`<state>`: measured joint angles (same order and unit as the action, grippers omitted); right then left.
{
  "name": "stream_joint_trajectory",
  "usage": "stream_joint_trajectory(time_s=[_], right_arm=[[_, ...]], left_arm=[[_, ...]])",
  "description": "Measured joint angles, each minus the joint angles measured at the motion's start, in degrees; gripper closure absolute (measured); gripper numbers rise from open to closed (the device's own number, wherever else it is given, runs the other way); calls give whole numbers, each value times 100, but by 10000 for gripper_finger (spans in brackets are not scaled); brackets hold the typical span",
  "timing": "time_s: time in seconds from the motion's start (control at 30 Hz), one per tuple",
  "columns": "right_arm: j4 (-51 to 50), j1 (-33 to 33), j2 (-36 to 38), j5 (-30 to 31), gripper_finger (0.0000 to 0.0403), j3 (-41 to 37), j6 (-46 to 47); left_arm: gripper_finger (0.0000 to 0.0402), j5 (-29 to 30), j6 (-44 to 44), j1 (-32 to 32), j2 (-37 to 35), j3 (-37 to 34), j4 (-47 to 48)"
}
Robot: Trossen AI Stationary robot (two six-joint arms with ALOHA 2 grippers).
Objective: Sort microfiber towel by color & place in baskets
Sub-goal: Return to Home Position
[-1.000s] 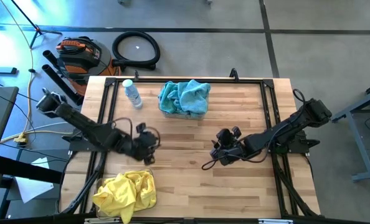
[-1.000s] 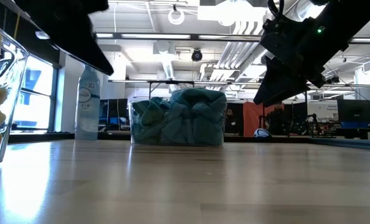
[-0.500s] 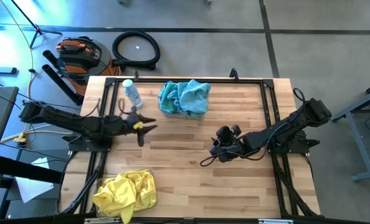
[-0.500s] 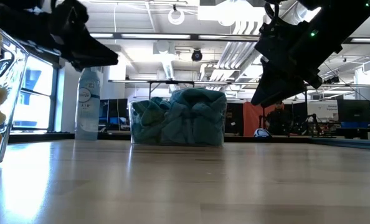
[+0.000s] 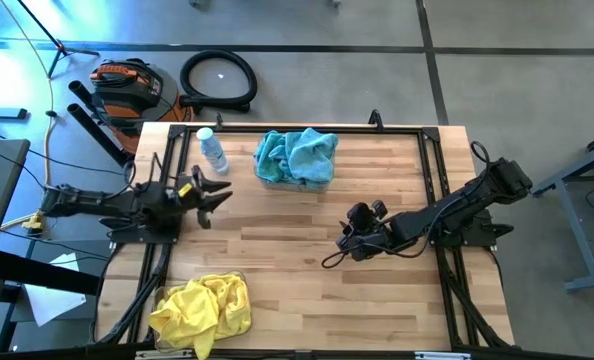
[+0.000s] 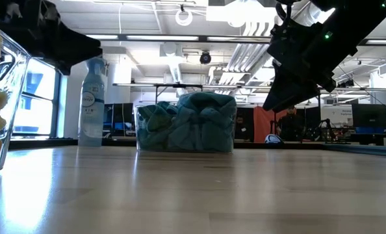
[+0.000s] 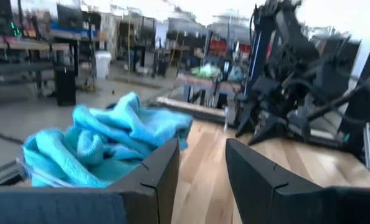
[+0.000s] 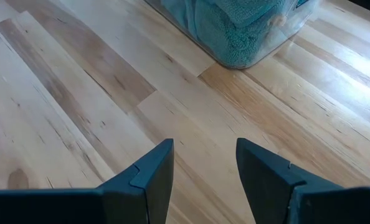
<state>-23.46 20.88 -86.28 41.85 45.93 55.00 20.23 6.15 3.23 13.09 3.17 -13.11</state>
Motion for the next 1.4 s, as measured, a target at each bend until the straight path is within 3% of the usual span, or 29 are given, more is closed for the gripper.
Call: stream_joint_trajectory(time_s=[0.13, 0.27, 0.6, 1.17, 1.27, 1.4], right_arm=[[0, 0, 0, 0, 234, 0, 0], [-2, 0, 0, 0, 234, 0, 0], [-61, 0, 0, 0, 234, 0, 0], [-73, -205, 0, -17, 234, 0, -180], [-56, -429, 0, -329, 249, 0, -625], [342, -649, 2, -795, 314, -85, -1230]], left_arm=[[280, -122, -72, -77, -720, -242, 84], [280, -207, 72, -138, -1285, -254, 815], [280, -363, -476, -134, -1291, -252, 966], [280, -363, -278, -134, -1274, -252, 1004], [280, -361, -277, -134, -1274, -252, 1004], [280, -350, -277, -134, -1275, -252, 1004]])
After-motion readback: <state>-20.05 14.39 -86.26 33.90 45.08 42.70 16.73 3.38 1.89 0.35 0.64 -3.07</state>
